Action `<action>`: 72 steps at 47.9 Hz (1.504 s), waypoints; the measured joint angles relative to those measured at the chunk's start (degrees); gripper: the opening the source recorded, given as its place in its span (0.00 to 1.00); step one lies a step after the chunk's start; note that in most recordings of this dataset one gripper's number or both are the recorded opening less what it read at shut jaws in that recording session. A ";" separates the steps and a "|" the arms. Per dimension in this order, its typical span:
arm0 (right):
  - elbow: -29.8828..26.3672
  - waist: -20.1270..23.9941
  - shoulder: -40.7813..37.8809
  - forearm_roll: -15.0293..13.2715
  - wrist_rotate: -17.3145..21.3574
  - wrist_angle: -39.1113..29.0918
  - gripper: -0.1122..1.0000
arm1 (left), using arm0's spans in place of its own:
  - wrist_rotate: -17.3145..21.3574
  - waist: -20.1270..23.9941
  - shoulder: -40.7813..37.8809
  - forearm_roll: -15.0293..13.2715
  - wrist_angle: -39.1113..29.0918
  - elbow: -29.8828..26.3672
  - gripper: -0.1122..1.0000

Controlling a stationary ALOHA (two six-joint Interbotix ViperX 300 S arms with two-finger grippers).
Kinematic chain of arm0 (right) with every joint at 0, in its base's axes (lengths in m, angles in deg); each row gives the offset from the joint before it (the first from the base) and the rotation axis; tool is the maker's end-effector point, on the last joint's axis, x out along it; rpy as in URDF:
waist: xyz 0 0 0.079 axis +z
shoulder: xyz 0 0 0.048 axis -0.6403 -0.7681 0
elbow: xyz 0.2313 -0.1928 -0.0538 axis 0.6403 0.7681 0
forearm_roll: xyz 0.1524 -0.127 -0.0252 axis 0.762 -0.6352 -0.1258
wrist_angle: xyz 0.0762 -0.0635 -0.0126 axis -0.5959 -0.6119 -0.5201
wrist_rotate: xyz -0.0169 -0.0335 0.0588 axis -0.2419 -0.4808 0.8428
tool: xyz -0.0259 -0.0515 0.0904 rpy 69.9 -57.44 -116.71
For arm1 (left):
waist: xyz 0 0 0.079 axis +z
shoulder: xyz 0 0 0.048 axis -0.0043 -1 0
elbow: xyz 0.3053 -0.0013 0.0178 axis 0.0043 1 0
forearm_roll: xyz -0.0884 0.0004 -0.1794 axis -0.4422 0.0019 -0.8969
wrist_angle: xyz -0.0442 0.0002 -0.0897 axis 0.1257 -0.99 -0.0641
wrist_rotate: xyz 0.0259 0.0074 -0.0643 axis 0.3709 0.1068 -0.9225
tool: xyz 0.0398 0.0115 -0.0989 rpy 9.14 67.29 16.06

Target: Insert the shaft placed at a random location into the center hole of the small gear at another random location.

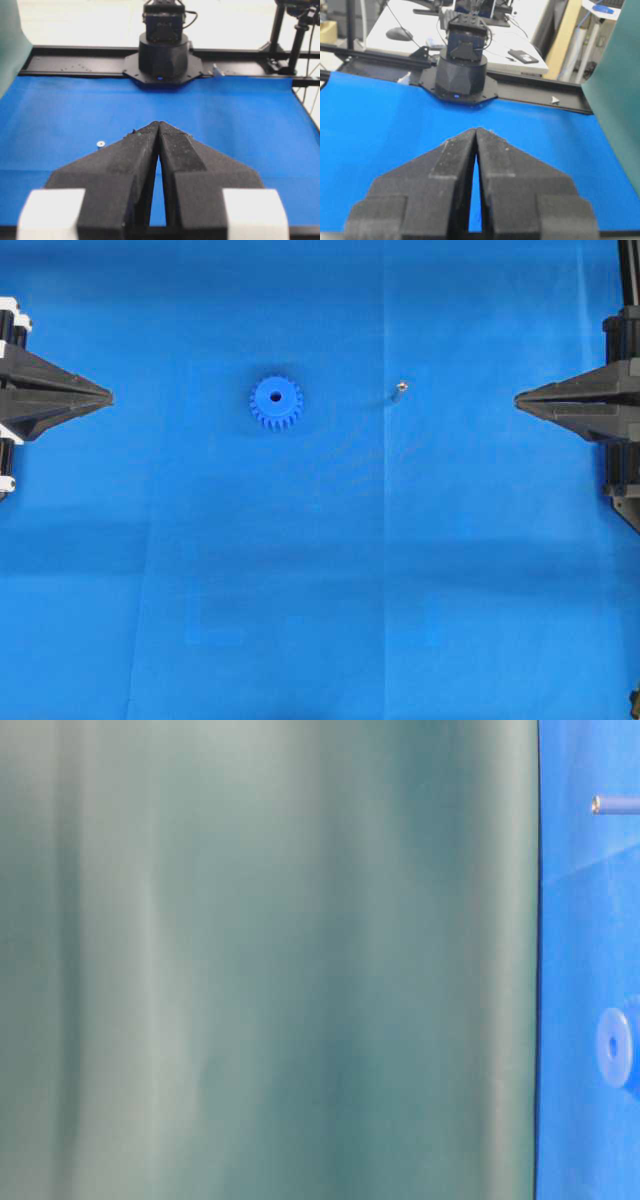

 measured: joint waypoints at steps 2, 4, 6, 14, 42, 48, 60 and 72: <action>0.00 0.00 -0.09 -0.09 -0.09 0.00 0.09 | -0.26 -0.18 0.09 0.00 0.00 0.09 0.10; 0.00 -0.09 -0.26 -0.18 -0.79 -0.18 0.06 | -0.35 -0.53 0.18 0.00 0.00 0.00 0.10; 0.00 -0.35 -0.70 -0.26 -1.05 -0.70 0.05 | -0.62 -0.88 0.26 0.00 0.00 0.00 0.10; 0.00 -2.81 -3.69 -0.26 -0.97 -1.67 0.05 | -0.62 -0.97 0.53 0.00 0.00 0.09 0.10; 0.62 -13.54 -30.23 2.20 -0.79 11.07 0.79 | -0.62 -0.97 0.53 0.00 -0.09 0.09 0.10; 0.26 -14.59 -37.71 2.81 -0.79 16.17 0.77 | -0.62 -0.97 0.53 0.00 0.00 0.26 0.10; -1.05 -15.21 -49.39 4.92 -0.79 23.29 0.75 | -0.62 -0.97 0.53 0.00 0.00 0.35 0.10; -3.16 -15.29 -57.48 5.19 -0.79 24.87 0.74 | -0.62 -0.97 0.62 0.00 0.00 0.35 0.10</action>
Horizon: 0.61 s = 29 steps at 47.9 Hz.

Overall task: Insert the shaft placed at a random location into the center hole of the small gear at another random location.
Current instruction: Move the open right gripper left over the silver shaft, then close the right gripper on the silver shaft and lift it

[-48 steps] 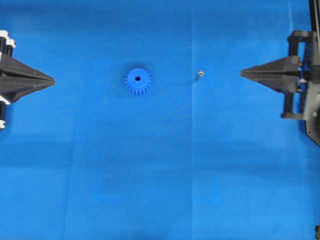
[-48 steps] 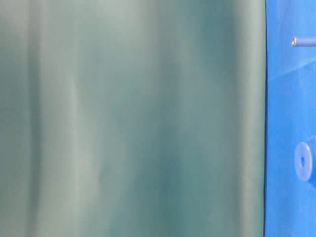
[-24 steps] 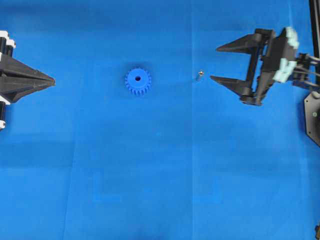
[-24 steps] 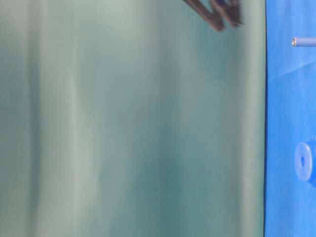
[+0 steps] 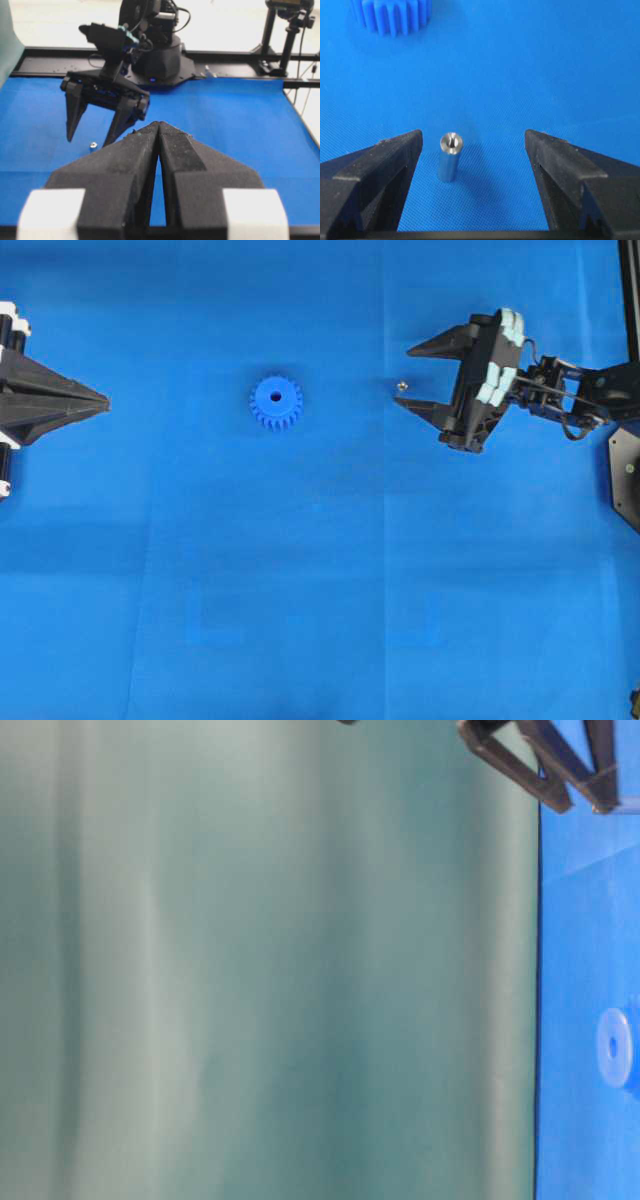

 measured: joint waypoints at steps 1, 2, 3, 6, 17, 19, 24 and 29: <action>-0.09 0.00 -0.26 0.00 0.00 0.00 0.74 | 0.00 0.00 0.00 0.00 0.00 0.09 0.10; -0.09 0.00 -0.35 0.00 0.00 0.09 0.74 | 0.00 0.00 0.00 0.00 0.00 0.09 0.10; -0.18 0.00 -0.44 0.00 0.00 0.00 0.73 | 0.00 0.00 0.09 0.00 -0.09 0.09 0.10; -0.18 0.09 -0.62 0.00 0.00 0.09 0.68 | 0.00 -0.09 0.09 0.00 0.00 0.09 0.10; -0.18 1.85 -0.70 0.00 0.00 0.09 0.28 | 0.00 0.00 0.53 0.00 -0.09 0.18 0.10; -0.18 2.20 -0.70 0.00 0.00 0.09 0.21 | 0.00 -0.09 0.62 0.00 0.00 0.18 0.10; -0.18 2.46 -0.70 0.00 0.00 0.09 0.13 | 0.00 0.00 0.79 0.00 0.00 0.26 0.10; -0.18 2.46 -0.70 0.00 0.00 0.09 0.13 | 0.00 -0.09 0.79 0.00 -0.09 0.44 0.10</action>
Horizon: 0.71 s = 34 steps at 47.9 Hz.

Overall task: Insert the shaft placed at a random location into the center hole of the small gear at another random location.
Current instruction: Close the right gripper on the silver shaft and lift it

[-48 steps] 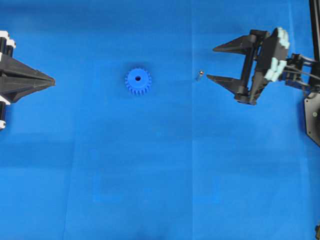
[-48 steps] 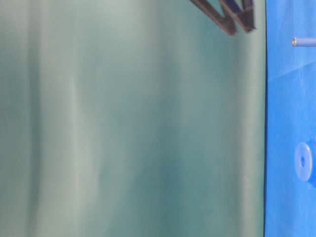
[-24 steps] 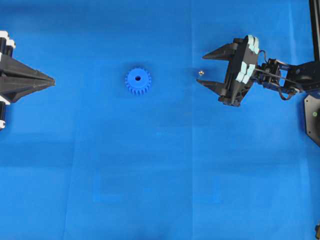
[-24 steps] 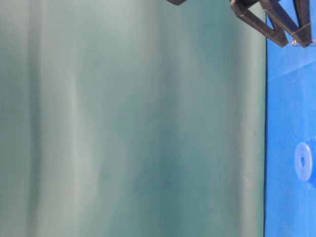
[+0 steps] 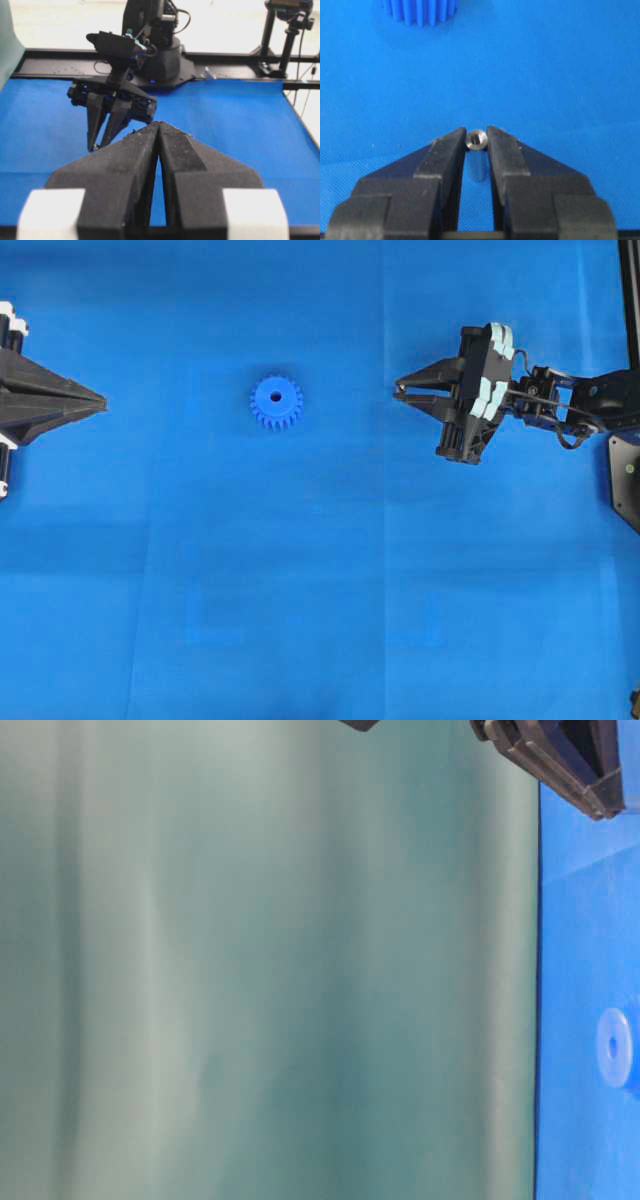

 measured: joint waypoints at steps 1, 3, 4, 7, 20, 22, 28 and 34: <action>0.00 0.00 0.00 0.00 0.00 0.00 0.13 | 0.00 0.00 0.09 0.00 0.00 0.00 0.10; 0.00 0.00 0.00 0.00 0.00 0.00 0.13 | 0.00 0.00 0.09 0.00 -0.09 0.00 0.10; 0.00 0.00 0.00 0.00 0.00 -0.09 0.13 | 0.00 0.09 0.09 0.00 -0.18 0.00 0.10; 0.00 0.00 0.35 0.00 0.00 -0.18 0.13 | 0.00 0.00 0.09 0.00 -0.18 0.00 0.10; -0.09 -0.09 9.14 0.00 -0.44 -7.73 0.13 | 0.00 0.09 0.26 0.00 -0.53 0.00 0.10; -0.18 -0.09 10.90 0.00 -0.44 -9.05 0.13 | 0.00 0.00 0.26 0.00 -0.70 0.00 0.10; -0.44 -0.09 14.24 -0.09 -0.53 -12.04 0.13 | 0.00 0.00 0.26 0.00 -0.97 0.00 0.10; -0.44 -0.09 15.03 0.00 -0.53 -13.45 0.13 | 0.00 0.00 0.35 0.00 -1.32 0.00 0.10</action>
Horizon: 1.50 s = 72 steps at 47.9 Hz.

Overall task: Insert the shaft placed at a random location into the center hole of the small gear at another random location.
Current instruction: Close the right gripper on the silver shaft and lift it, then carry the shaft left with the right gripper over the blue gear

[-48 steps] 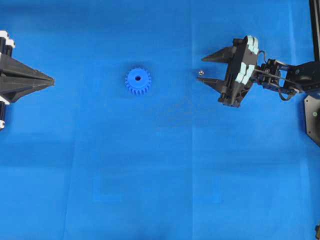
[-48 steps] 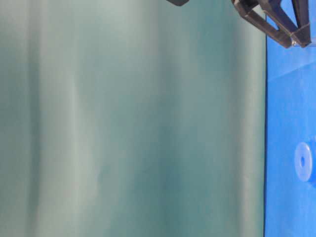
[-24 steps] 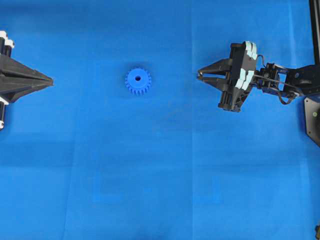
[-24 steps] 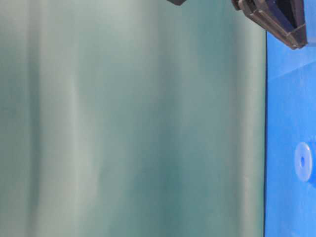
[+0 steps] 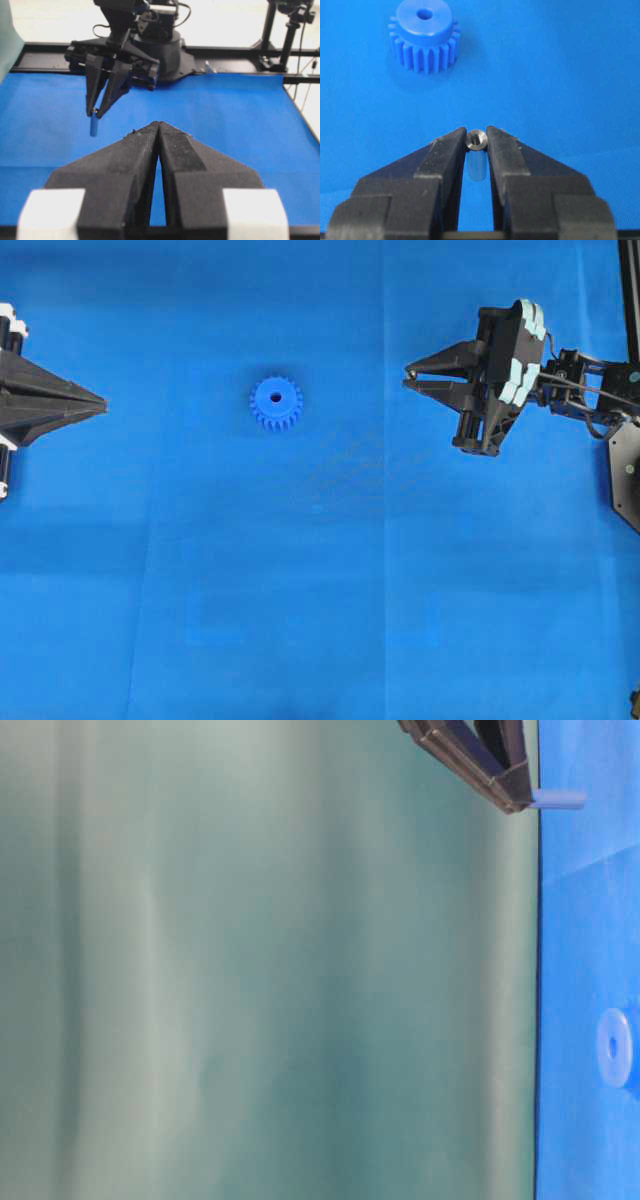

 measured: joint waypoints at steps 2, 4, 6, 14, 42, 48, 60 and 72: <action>0.00 0.00 0.00 -0.09 -0.09 -0.18 0.13 | 0.00 0.00 0.00 0.09 0.00 0.00 0.10; -0.09 0.00 0.00 -0.09 -0.09 -0.26 0.13 | 0.00 0.09 0.00 0.00 0.00 0.00 0.10; -0.26 0.00 0.00 -0.09 -0.09 -0.18 0.13 | 0.00 0.09 -0.09 0.00 0.00 0.00 0.10; -2.55 0.00 -1.58 0.00 0.09 -0.18 0.13 | 0.00 0.09 0.00 0.00 0.00 0.00 0.10; -23.38 3.08 -16.17 -0.18 0.09 -7.47 0.13 | -0.09 0.09 -0.09 0.00 0.00 1.41 0.10; -26.54 3.78 -18.02 -0.35 0.09 -8.61 0.13 | -0.09 0.00 -0.18 0.00 0.00 1.76 0.10; -30.85 5.01 -20.39 -0.35 0.09 -8.88 0.13 | -0.09 0.00 -0.09 0.00 -0.09 1.93 0.10; -32.08 5.45 -21.62 -0.35 0.09 -8.96 0.13 | 0.00 0.00 -0.09 0.00 -0.18 2.20 0.10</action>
